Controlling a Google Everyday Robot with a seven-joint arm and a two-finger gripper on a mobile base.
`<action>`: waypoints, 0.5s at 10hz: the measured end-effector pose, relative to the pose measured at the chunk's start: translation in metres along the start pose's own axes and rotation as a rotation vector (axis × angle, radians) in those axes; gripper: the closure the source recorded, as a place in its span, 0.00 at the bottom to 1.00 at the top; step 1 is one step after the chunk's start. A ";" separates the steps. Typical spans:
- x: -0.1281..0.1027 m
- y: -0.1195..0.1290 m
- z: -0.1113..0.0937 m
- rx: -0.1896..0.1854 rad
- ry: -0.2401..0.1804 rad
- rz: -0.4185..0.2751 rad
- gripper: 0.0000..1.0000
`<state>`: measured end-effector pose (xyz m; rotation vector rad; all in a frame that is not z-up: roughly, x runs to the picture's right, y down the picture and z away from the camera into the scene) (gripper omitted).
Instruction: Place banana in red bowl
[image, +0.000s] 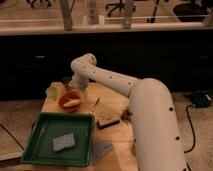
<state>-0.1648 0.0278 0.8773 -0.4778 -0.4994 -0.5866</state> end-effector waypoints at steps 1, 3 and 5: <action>0.000 0.000 0.000 0.000 0.000 0.000 0.20; 0.000 0.000 0.000 0.000 0.000 -0.001 0.20; 0.000 0.001 0.001 -0.001 -0.001 0.001 0.20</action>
